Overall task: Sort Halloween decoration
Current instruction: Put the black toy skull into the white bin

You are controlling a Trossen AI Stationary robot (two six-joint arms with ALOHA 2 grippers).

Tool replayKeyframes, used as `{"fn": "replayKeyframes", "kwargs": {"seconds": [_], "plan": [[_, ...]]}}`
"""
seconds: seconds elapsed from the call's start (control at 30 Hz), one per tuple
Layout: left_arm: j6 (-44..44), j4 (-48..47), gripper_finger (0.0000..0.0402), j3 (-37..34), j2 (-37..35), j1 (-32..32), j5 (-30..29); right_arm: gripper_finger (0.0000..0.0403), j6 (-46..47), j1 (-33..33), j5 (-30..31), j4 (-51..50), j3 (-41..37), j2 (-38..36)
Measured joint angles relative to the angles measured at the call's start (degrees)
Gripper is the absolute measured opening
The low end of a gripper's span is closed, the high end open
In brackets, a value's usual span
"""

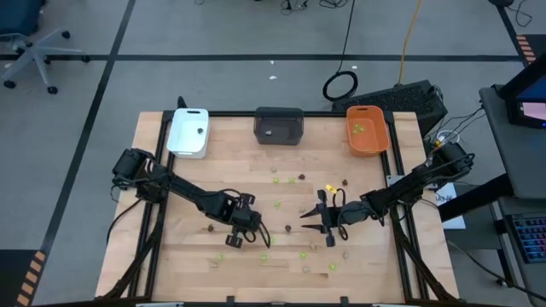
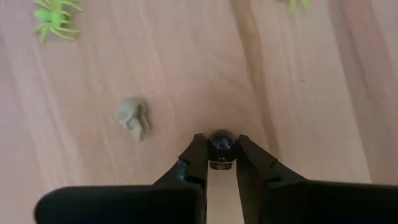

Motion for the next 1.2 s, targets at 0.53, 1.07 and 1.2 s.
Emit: {"fn": "replayKeyframes", "kwargs": {"seconds": [0.53, 1.07, 1.2], "plan": [[6.0, 0.0, 0.0052, -0.1, -17.8, -1.2, -3.3, 0.0120, -1.2, 0.0, 0.1, 0.0, 0.0, 0.0], [39.1, -2.4, 0.0053, -0.1, -25.5, -3.3, -5.5, 0.0120, -2.2, -1.3, 0.3, 0.0, 0.0, 0.0], [40.9, -3.4, 0.0053, -0.1, -25.5, -3.3, -7.3, 0.0120, -2.2, -1.7, 0.3, 0.0, 0.0, 0.0]]}}
